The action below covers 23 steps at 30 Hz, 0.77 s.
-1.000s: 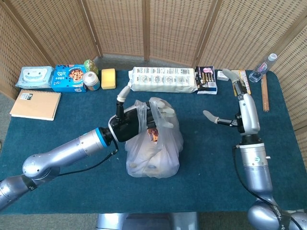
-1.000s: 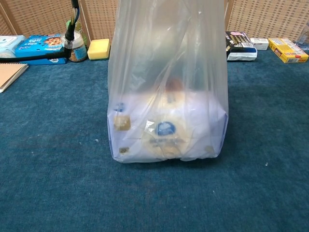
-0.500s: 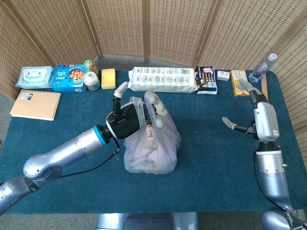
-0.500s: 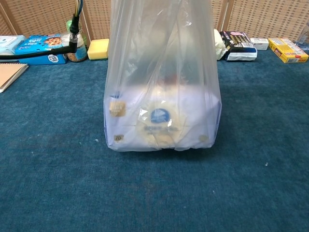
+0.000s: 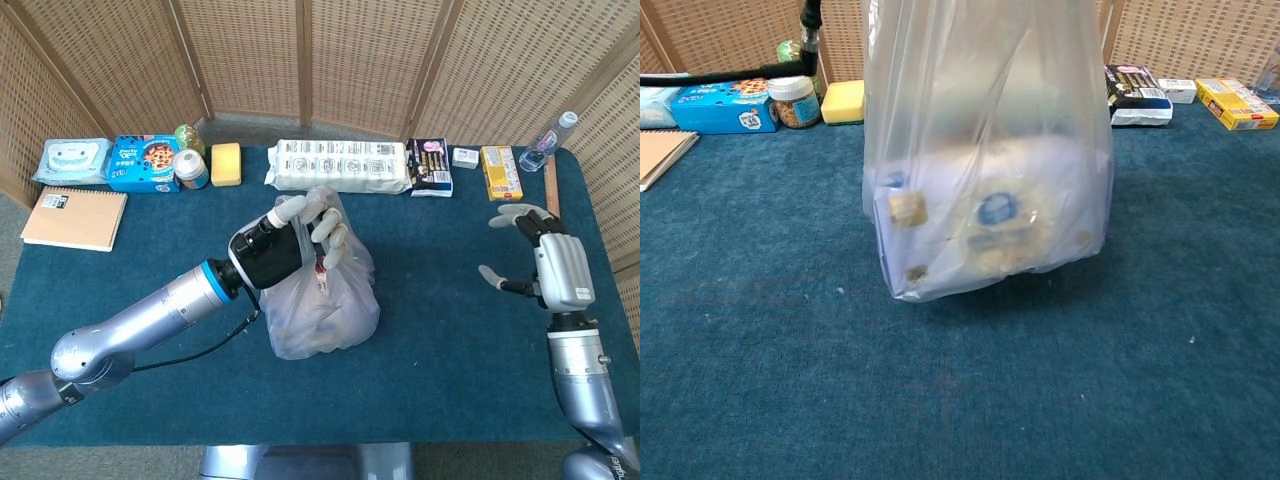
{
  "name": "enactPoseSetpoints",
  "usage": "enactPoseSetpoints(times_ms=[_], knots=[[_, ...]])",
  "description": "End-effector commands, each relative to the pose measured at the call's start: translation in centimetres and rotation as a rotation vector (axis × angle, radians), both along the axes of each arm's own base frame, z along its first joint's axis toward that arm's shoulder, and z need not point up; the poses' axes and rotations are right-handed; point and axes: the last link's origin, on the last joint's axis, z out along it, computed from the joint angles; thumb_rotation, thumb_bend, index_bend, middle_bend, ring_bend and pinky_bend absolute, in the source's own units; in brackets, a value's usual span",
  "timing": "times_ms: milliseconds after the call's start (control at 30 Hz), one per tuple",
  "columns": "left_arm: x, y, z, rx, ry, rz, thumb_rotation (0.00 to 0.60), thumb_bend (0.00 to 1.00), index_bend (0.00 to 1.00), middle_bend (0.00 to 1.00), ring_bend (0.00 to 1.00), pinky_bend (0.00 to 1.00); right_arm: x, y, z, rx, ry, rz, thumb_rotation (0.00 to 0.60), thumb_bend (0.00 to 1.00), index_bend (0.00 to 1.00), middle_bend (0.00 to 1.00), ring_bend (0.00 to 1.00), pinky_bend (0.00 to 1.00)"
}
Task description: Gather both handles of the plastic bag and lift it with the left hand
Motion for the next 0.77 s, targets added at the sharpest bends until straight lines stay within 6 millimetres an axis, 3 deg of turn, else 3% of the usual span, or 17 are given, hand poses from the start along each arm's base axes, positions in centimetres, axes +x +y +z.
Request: enactPoseSetpoints(times_ms=[33,233,767], knots=[[0.5,0.0,0.8,0.012,-0.006,-0.002,0.378,0.34,0.66,0.66,0.54,0.59,-0.8,0.3,-0.1,-0.001,0.035,-0.010,0.600,0.20,0.38,0.31,0.24,0.22],[1.6,0.2,2.3,0.035,-0.021,-0.011,0.386,0.34,0.66,0.66,0.54,0.59,-2.4,1.1,-0.6,0.007,0.094,-0.028,0.600,0.20,0.43,0.36,0.30,0.29],[4.7,0.9,5.5,0.073,-0.060,-0.043,0.376,0.34,0.66,0.66,0.54,0.59,-4.3,2.2,-1.8,0.039,0.113,-0.047,0.600,0.21,0.46,0.37,0.31,0.30]])
